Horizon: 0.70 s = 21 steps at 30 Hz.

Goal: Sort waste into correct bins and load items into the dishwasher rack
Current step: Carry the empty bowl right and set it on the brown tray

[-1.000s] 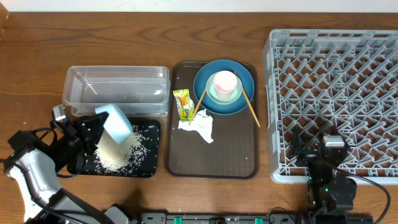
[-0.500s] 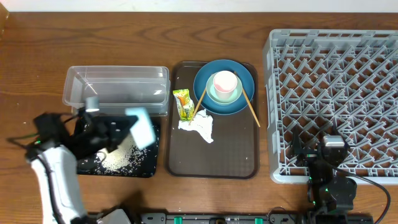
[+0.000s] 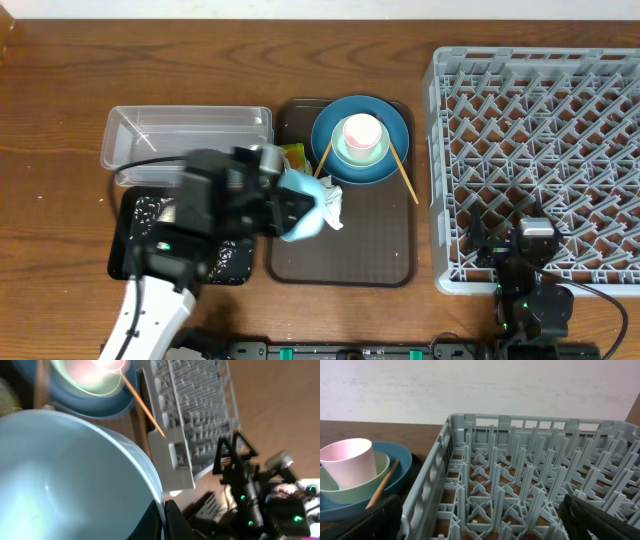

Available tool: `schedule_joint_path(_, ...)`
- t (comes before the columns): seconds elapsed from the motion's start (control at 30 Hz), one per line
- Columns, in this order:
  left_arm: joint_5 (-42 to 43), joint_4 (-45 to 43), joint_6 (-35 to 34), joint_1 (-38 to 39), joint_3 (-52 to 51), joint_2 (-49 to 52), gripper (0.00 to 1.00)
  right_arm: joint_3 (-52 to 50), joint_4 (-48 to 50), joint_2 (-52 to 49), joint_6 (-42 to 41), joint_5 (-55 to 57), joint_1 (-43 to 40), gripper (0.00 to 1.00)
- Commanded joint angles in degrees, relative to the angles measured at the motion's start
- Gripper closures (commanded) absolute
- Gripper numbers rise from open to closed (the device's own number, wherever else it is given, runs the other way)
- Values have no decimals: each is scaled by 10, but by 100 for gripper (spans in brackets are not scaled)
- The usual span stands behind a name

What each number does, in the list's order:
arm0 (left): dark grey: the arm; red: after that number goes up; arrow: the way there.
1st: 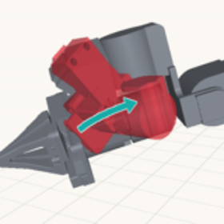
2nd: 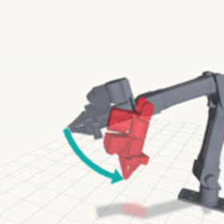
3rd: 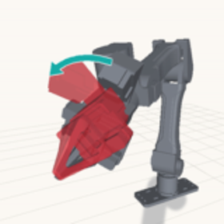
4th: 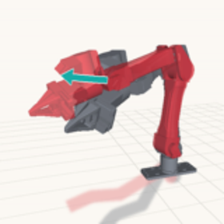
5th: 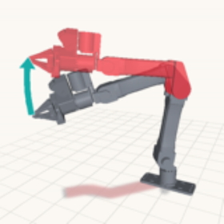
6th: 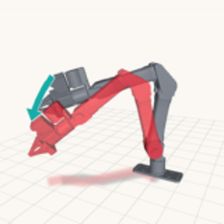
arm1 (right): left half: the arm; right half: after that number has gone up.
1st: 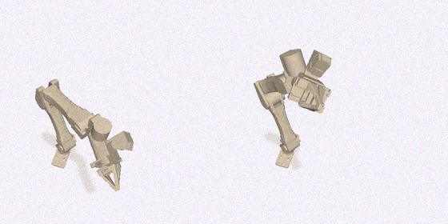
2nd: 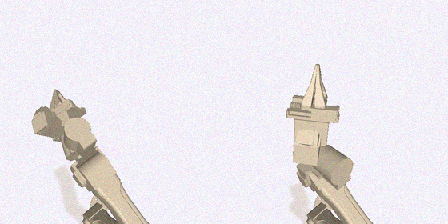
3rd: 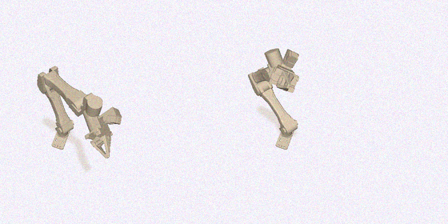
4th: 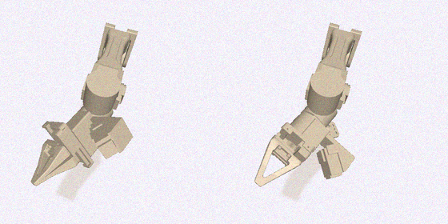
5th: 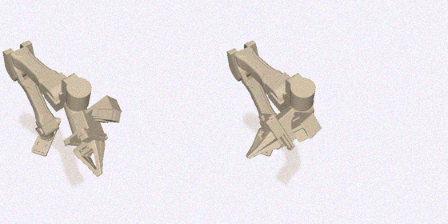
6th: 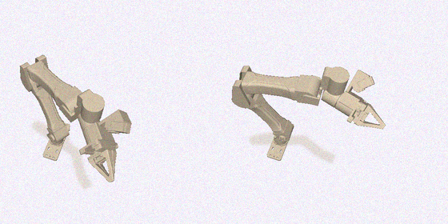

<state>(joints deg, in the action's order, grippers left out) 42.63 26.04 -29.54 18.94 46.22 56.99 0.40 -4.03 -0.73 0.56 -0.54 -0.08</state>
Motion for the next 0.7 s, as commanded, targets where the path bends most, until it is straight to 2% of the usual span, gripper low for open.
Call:
schedule_joint_path(0.0, -212, -27, -74, 121, 5, 10, 94, -1, -2, 2, -8, 1, 9, 1)
schedule_joint_path(0.17, -345, -95, -76, 300, 5, 77, 94, -1, -2, 2, -7, 1, 9, 1)
schedule_joint_path(0.3, -422, -134, -76, 382, 5, 153, 94, -1, -2, 2, -8, 1, 9, 1)
schedule_joint_path(0.5, -448, -160, -61, 406, 5, 235, 94, -1, -2, 2, -8, 1, 9, 1)
schedule_joint_path(0.67, -448, -161, -61, 406, 5, 251, 94, -1, -2, 2, -8, 1, 9, 1)
